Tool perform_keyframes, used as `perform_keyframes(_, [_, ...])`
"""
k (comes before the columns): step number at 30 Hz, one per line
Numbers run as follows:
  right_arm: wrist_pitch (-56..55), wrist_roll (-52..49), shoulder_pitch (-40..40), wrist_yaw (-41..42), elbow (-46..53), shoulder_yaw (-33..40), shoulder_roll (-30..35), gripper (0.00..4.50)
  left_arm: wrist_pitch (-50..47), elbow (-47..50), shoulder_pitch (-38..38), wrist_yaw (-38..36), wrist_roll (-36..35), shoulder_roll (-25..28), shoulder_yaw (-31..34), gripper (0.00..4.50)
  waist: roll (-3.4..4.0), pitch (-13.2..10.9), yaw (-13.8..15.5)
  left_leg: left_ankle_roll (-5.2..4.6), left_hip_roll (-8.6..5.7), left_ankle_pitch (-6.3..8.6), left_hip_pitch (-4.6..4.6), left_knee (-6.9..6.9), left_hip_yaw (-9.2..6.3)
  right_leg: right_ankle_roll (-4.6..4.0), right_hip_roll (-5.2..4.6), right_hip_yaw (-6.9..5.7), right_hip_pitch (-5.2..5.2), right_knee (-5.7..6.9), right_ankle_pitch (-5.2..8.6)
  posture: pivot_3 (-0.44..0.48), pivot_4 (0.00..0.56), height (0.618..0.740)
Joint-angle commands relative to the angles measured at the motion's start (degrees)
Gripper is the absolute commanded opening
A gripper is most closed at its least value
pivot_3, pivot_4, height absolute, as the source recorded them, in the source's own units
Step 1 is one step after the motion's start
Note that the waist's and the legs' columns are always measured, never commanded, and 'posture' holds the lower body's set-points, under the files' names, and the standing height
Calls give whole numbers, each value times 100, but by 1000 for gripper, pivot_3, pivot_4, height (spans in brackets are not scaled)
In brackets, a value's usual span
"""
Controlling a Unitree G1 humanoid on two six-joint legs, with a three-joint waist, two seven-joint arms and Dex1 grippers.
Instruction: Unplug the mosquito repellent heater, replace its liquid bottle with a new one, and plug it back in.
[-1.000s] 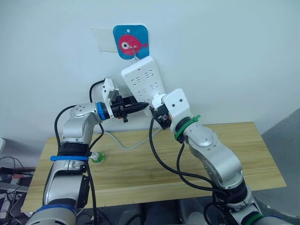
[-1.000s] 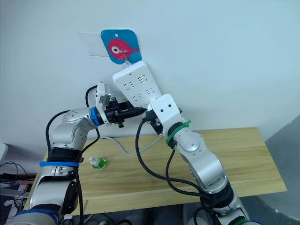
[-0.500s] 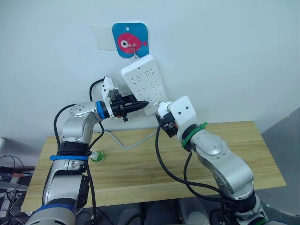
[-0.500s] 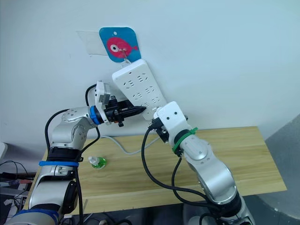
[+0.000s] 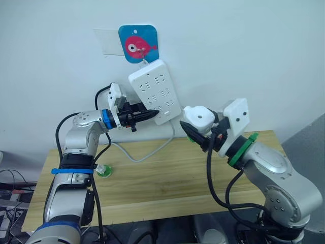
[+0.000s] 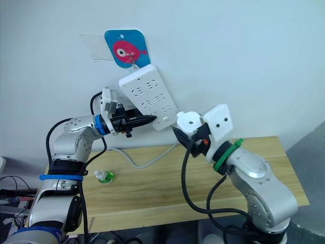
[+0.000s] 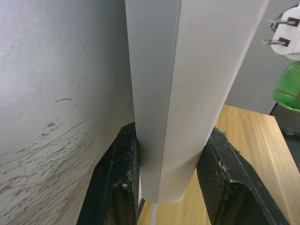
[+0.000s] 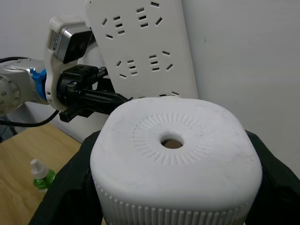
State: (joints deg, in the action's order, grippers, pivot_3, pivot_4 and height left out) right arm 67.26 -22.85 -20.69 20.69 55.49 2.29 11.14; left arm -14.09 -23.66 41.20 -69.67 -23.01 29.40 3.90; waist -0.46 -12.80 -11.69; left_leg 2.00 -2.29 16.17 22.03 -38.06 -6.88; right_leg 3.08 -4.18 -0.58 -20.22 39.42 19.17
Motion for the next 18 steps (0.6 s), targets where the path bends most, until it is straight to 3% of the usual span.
perform_keyframes(1, [-141,-328,85,55,443,90,106,3037,29,-299,106,275,131,184,160,1297,0,0,-6,0,0,0,0,0,0,0,0,0,0,-1,0,-421,213,740])
perform_keyframes(7, [-284,-543,195,-22,414,40,328,3037,-42,-382,141,209,121,235,126,1297,0,0,-38,0,0,0,0,0,1,0,0,-1,1,0,0,-420,212,740])
perform_keyframes(9, [-334,-585,213,-44,394,20,392,3037,-110,-397,138,217,147,262,99,2014,0,0,-45,0,0,0,0,0,2,0,0,0,0,-1,0,-420,212,740])
perform_keyframes(18, [-514,-750,257,-165,339,-61,562,3037,-55,-276,39,196,189,360,140,4183,1,1,-65,0,6,-3,-5,7,1,0,5,-3,1,5,0,-415,214,740])
